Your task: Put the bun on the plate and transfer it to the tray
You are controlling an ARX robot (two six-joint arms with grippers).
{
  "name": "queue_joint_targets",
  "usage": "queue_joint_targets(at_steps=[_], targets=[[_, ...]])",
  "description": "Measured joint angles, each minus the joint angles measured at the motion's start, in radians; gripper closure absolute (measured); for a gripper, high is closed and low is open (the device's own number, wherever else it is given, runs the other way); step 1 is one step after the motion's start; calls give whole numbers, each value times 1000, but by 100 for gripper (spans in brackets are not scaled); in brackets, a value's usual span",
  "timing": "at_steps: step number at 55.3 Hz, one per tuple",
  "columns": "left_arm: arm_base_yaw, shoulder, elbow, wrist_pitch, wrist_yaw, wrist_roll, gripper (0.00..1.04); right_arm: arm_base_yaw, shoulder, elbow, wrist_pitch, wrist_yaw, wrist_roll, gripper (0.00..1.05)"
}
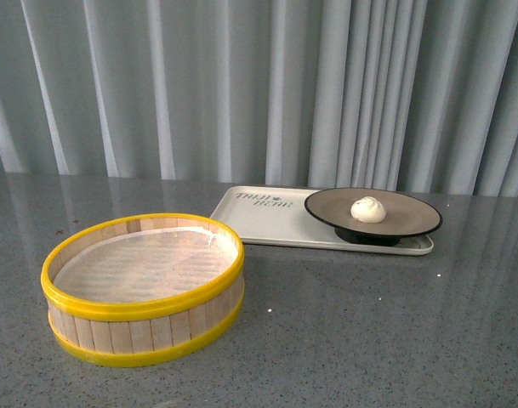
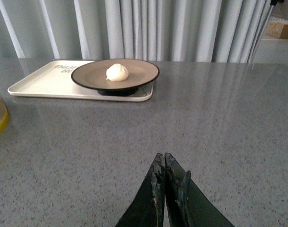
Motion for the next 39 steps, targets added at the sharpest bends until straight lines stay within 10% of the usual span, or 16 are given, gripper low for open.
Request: queue_joint_targets(at_steps=[39], targets=[[0, 0, 0, 0, 0, 0, 7, 0, -477, -13, -434, 0, -1, 103]])
